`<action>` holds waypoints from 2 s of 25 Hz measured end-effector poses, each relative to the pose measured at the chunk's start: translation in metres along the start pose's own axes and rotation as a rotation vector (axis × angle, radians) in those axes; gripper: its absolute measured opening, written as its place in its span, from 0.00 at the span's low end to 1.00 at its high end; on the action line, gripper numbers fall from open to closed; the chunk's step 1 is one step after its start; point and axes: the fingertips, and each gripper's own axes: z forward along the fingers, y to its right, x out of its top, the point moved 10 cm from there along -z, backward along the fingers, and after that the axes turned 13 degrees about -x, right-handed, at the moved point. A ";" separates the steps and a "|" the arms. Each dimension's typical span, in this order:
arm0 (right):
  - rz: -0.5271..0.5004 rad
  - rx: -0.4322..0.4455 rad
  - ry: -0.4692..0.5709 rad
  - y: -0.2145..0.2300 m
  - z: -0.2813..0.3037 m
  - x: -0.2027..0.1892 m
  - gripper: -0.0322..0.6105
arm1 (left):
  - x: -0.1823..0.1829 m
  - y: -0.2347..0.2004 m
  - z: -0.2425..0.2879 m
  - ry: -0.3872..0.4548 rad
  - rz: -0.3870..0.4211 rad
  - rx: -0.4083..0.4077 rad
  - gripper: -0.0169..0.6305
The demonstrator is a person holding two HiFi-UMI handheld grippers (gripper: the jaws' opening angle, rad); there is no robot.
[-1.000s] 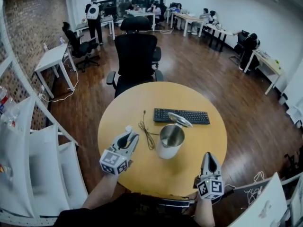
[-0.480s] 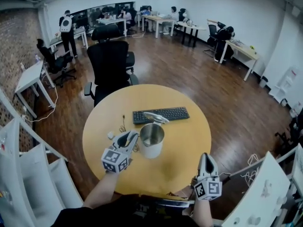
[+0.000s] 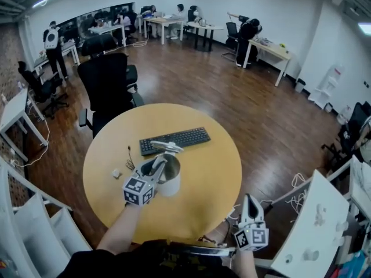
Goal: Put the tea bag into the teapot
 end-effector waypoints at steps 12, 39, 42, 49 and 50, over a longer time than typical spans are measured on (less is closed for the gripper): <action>0.007 0.037 -0.020 -0.004 0.017 -0.004 0.05 | -0.001 -0.004 -0.004 0.028 0.018 0.008 0.35; -0.033 0.420 -0.077 -0.107 0.103 -0.027 0.05 | -0.005 0.030 -0.224 0.259 -0.033 0.478 0.03; -0.022 0.412 -0.112 -0.102 0.103 -0.037 0.05 | -0.012 0.035 -0.226 0.242 -0.045 0.482 0.03; 0.007 0.440 -0.115 -0.104 0.108 -0.039 0.05 | -0.018 0.035 -0.241 0.235 -0.066 0.535 0.03; 0.009 0.439 -0.119 -0.105 0.107 -0.038 0.05 | -0.019 0.036 -0.243 0.232 -0.069 0.542 0.03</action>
